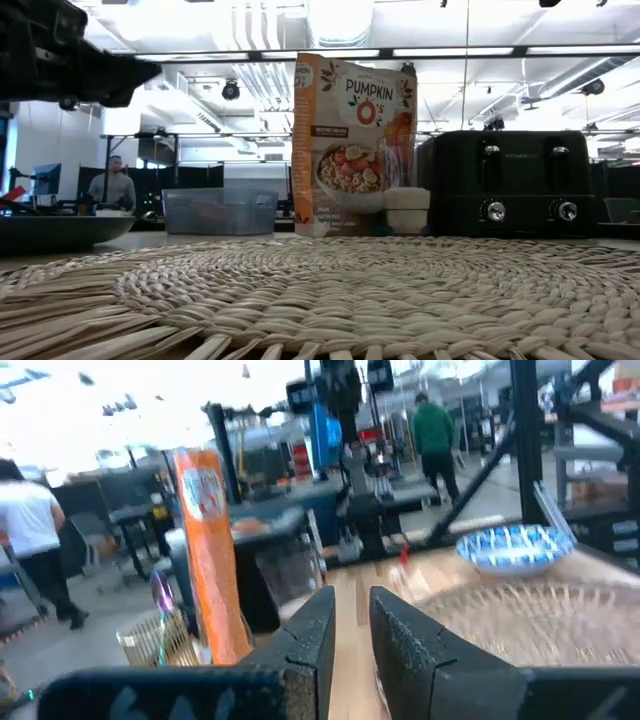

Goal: Arrange a breakfast setting
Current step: Move the brown table mat to the center of the table

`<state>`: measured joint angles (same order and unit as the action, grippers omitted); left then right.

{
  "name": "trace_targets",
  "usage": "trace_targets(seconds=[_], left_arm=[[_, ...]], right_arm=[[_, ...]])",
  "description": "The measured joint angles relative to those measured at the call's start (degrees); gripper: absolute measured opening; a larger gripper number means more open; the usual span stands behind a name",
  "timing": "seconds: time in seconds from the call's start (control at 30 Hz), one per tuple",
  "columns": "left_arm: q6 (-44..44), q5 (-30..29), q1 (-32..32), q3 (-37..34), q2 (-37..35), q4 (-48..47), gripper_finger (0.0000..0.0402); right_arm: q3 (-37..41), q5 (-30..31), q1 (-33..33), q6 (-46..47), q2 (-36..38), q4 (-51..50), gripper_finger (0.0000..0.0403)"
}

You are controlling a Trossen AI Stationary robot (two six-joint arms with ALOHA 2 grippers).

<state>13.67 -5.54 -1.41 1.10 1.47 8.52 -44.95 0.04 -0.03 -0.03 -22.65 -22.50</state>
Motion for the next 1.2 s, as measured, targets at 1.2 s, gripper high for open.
trace_targets(seconds=[1.2], left_arm=[[-0.75,-7.56,0.00,0.00,-0.02,15.16,0.0050]], right_arm=[[-0.02,0.02,0.02,0.01,0.00,-0.01,0.0022]])
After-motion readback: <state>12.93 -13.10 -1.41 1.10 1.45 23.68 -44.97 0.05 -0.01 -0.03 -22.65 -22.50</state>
